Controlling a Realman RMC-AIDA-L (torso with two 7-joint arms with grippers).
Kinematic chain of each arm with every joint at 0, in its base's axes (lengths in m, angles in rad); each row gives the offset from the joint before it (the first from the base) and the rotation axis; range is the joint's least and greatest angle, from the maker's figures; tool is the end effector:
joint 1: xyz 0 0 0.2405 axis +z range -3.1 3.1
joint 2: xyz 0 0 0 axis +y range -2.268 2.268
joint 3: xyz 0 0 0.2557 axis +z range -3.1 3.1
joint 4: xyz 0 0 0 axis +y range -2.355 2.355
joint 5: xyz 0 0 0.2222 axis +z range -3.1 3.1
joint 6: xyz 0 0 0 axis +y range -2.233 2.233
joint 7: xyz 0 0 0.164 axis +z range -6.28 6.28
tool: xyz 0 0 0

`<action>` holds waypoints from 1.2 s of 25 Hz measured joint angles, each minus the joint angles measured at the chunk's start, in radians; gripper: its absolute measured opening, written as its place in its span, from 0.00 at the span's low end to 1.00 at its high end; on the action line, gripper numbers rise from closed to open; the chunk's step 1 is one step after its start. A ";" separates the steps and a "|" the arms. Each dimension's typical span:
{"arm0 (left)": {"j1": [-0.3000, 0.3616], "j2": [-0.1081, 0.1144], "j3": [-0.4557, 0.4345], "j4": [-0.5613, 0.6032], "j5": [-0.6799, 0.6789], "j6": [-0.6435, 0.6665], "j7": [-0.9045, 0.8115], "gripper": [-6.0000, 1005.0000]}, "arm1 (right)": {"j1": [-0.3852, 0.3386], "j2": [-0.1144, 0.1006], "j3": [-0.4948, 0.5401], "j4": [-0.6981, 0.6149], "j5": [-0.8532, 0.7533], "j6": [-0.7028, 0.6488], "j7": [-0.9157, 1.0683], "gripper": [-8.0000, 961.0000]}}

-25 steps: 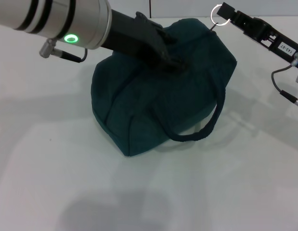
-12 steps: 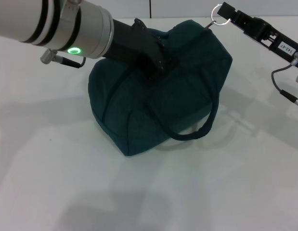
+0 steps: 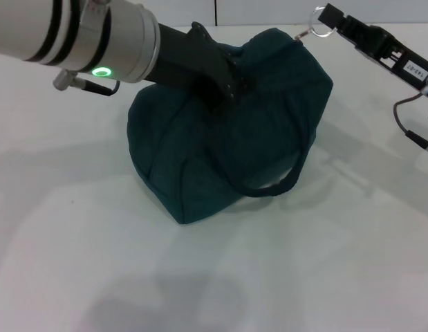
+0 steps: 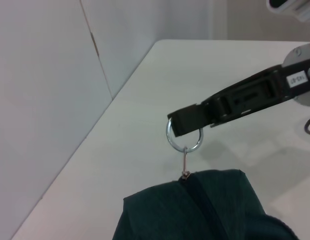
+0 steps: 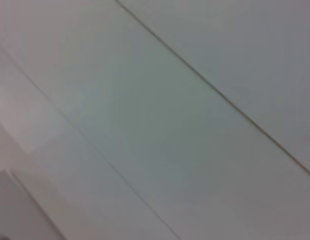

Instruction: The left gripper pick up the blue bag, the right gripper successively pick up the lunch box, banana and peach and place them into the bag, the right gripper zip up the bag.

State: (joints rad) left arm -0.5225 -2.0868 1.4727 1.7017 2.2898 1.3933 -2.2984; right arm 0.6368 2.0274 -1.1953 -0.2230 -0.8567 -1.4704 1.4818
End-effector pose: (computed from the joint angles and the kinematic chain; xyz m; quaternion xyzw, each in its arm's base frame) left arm -0.0703 0.3561 -0.0042 -0.9788 -0.0665 -0.0143 0.1934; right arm 0.2014 0.3869 -0.0157 -0.7451 0.3746 0.5408 0.1097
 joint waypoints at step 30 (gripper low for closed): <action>0.018 -0.001 -0.060 0.020 -0.086 0.019 0.036 0.09 | -0.102 -0.011 0.000 0.015 0.034 0.135 -0.017 0.12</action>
State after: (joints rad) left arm -0.5041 -2.0874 1.4124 1.7212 2.2036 1.4123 -2.2628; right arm 0.5353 2.0167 -1.1954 -0.2082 -0.8231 -1.3356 1.4646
